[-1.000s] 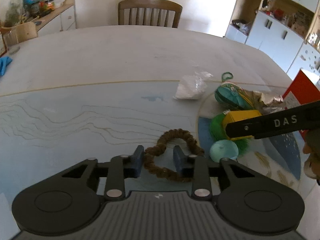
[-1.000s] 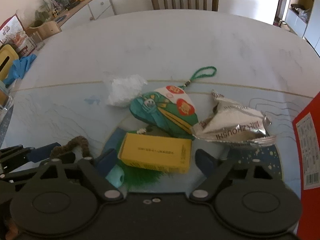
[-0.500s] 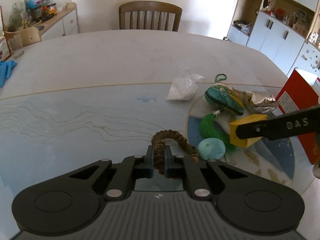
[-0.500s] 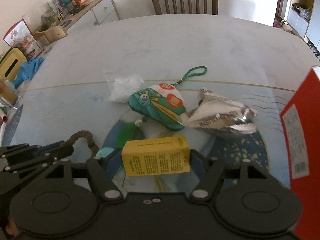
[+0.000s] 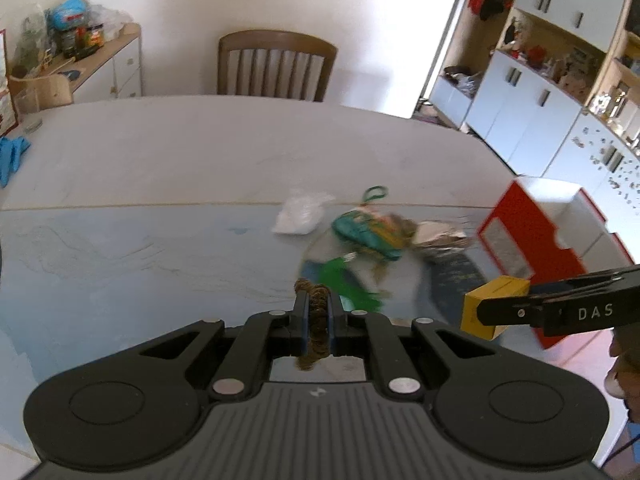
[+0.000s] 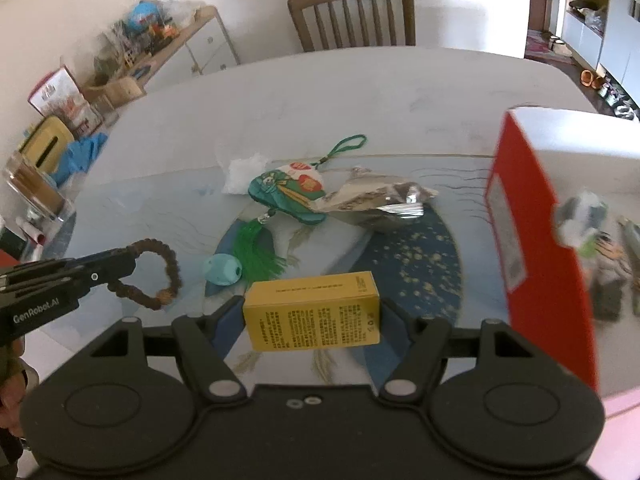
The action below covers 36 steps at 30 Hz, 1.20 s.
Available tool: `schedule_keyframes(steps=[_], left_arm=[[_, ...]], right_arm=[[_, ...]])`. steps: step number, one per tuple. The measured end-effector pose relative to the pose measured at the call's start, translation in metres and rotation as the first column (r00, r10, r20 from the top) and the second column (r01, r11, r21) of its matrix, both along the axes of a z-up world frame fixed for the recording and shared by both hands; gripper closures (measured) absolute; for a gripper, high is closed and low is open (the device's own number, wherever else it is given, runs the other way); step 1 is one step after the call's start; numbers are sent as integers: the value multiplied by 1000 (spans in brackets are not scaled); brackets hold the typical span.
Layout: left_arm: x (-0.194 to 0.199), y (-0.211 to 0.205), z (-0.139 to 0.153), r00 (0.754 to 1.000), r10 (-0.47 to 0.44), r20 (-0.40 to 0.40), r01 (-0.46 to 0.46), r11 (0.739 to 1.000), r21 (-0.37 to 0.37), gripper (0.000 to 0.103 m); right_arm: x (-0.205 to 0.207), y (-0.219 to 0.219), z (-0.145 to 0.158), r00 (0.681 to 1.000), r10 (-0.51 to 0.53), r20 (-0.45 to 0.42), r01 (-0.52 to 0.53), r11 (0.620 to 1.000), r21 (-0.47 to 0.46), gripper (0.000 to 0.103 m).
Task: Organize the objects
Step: 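Carry the bracelet and yellow box into the red box and open both tools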
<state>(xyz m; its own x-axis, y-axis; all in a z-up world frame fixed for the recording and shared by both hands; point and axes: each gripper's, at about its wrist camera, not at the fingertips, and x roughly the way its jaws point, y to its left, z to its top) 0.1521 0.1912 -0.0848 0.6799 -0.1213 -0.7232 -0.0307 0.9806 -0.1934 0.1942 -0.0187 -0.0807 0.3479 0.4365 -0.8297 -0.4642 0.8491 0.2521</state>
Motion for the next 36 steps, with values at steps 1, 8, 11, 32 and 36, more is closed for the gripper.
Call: schedule_keyframes(steps=[1,8,11,32,36], left_arm=[[-1,-5,5,1000,-9,2,9,1000,-5,95],[-4,-43,31,997,-78,30,79,996,-32,95],[-3,-65,41,993,-105,53,107,994,-31,95],[43,-235,69,946,-304,117,303,953,25,95],[62,-265,72,934,-335,128,333,942,31,95]], right_arm=[[-2,-5,3,1000,4,5,-4,1000,6,33],[-16,-43,27,998,-10,66,8,999,34,33],[-17,-62,34,996,-34,80,30,998,50,33],[15,-223,41,968,-217,129,208,975,80,32],[24,-245,38,966,-225,132,216,973,74,32]])
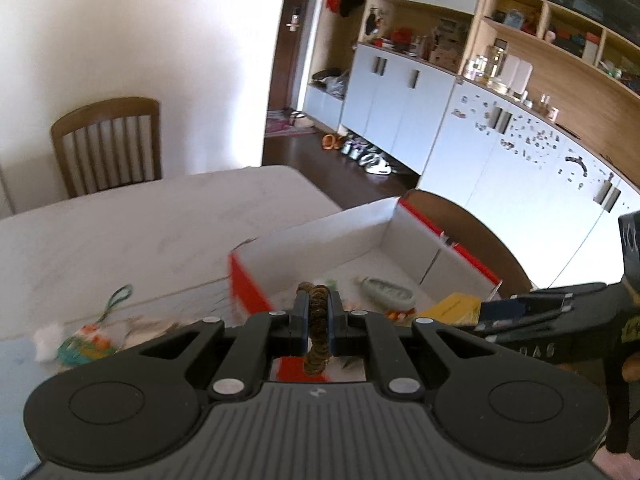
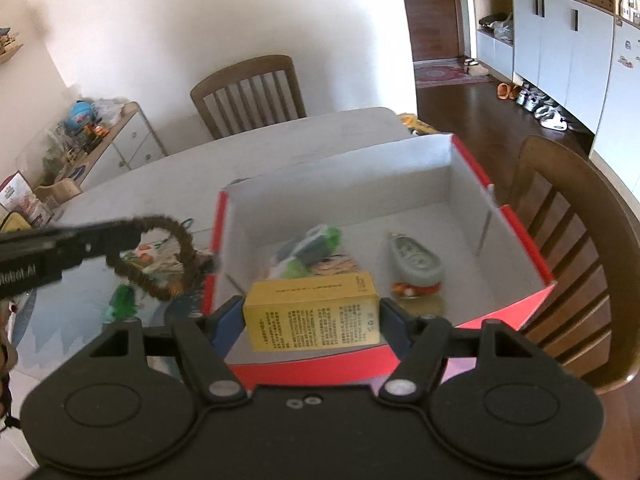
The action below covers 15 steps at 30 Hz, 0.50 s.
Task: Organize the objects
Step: 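Carry the bracelet and yellow box into the red box and open both tools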
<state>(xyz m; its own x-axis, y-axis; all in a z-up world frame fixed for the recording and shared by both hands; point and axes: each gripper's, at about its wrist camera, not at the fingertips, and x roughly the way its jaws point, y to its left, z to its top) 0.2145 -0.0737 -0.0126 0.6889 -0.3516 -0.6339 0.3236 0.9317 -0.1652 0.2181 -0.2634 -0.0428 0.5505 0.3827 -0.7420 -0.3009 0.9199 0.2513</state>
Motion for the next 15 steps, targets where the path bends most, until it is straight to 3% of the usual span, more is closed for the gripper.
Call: schedule_keyframes(steps=[8,15], left_arm=[[49,-47,-10,996,-74,-51,71,996,-59,95],[92,-83,-31,992,-88,-93,86,996,-27,95]], right_arm=[[26,-29,-17,1000,7,-21,-8,999,-51,32],[51,-26,-37,998,40,-45,-45,993,-113,32]])
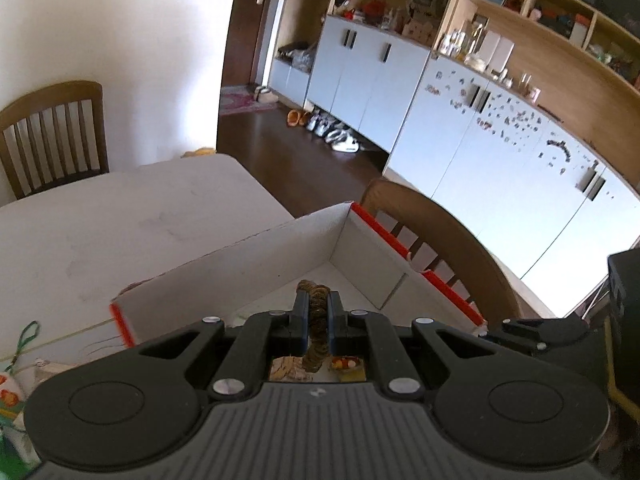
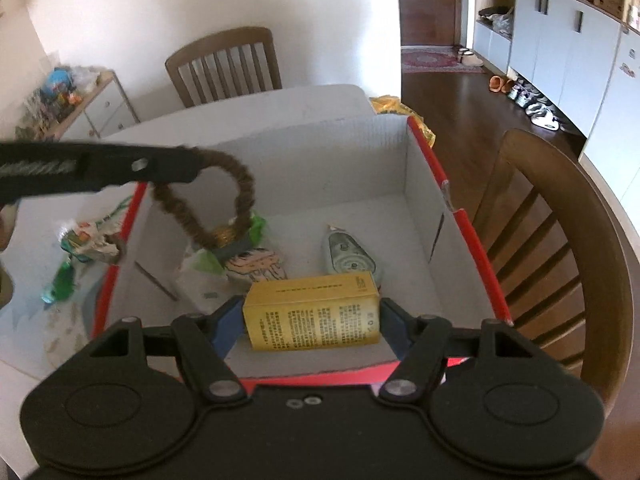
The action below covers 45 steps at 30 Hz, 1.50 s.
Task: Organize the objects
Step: 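Carry the bracelet and yellow box into the red box and open both tools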
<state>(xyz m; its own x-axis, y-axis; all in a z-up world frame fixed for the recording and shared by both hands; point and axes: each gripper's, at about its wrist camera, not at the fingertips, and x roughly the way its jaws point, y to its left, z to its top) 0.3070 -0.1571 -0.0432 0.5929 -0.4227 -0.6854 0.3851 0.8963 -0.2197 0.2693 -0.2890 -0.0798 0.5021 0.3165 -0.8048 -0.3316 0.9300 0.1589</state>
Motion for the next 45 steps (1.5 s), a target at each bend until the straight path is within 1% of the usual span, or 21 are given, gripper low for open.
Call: schedule_keyframes(steps=[6,12,15,18,22,27,33,37,38,40,41,42,43,44,45], left_arm=[[28,-16,-27,998,1,-62,0,1000,23,95],[48,-28,-49,995,-3,-104,12,997,79,95],[57,-30,-58,992,3,-128,8,996,89,95],[64,-29,-68,986,-2,-168,16,997,80,95],[70,-31,-81,980,6,-200,19,992,122,95],[71,-36,-86,981,31,-192,8,980,200,95],[68,-41,-85,982,31,-188,11,977,215,93],[68,-40,-81,982,52,-184,-10,975,220,90],[67,-39,-80,982,53,-182,-13,976,219,87],[66,-37,-77,983,51,-174,-13,977,215,78],[66,-37,-75,984,50,-169,-13,977,212,66],[63,-35,-73,985,50,-163,-16,979,205,47],[61,-35,-70,987,50,-152,-20,980,197,38],[59,-33,-68,989,51,-137,-24,982,188,31],[56,-31,-65,991,52,-127,-28,983,180,31]], right_arm=[[15,16,-22,996,62,-61,-64,997,-43,33],[25,28,-38,986,115,-120,-125,989,-83,33],[30,32,-42,983,118,-138,-131,988,-82,33],[35,32,-46,982,115,-150,-130,988,-89,33],[35,39,-49,981,114,-156,-130,987,-93,32],[31,41,-49,982,117,-147,-133,986,-104,32],[33,32,-46,984,100,-150,-114,990,-87,32],[35,28,-44,985,94,-146,-107,991,-82,31],[35,27,-44,985,92,-146,-105,991,-81,31],[33,24,-42,985,94,-144,-105,992,-74,31],[32,24,-40,986,93,-142,-103,992,-70,29],[31,23,-39,987,89,-136,-99,993,-70,26],[29,22,-36,989,84,-125,-93,993,-71,24],[28,21,-33,990,81,-117,-90,994,-65,23],[28,19,-31,990,79,-115,-86,995,-58,23]])
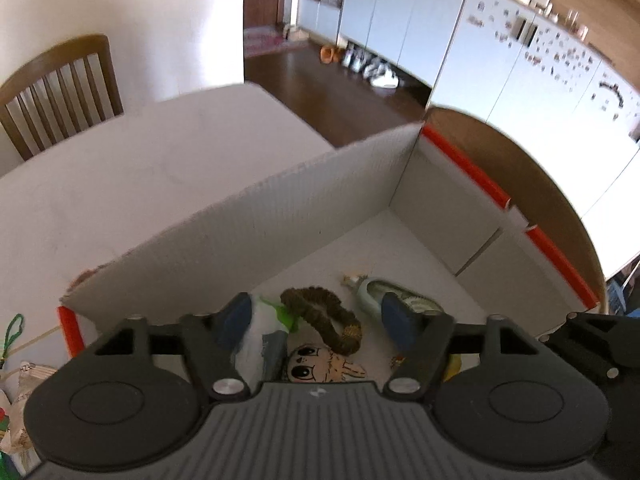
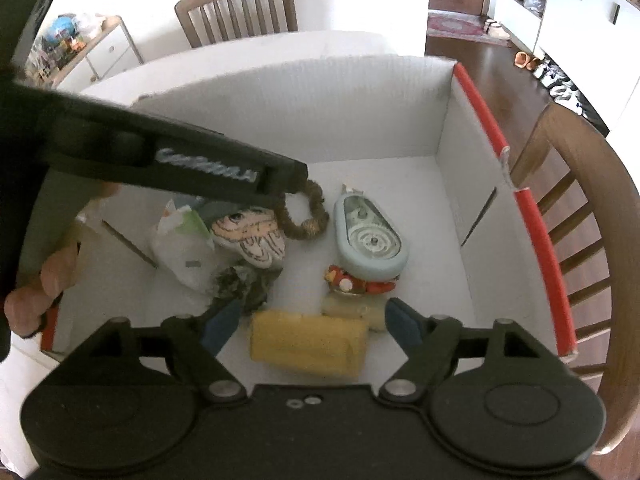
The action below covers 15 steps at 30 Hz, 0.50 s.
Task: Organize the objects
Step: 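Carry the bracelet and yellow box into the red box and open both tools, then withdraw both tools from the box back over the table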
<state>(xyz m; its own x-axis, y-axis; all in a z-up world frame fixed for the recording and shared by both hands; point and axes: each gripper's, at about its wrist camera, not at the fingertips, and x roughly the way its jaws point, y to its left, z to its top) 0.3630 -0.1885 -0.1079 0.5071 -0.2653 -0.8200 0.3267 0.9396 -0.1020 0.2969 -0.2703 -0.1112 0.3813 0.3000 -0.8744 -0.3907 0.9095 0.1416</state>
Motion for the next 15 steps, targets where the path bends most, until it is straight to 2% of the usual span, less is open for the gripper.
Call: schedule_keyframes(steps=[15], left_arm=[[-46,33,45,996,1,87,5,997,-70,31]], right_arm=[[-30,-15,46,994,-75,79,67,993,94,21]])
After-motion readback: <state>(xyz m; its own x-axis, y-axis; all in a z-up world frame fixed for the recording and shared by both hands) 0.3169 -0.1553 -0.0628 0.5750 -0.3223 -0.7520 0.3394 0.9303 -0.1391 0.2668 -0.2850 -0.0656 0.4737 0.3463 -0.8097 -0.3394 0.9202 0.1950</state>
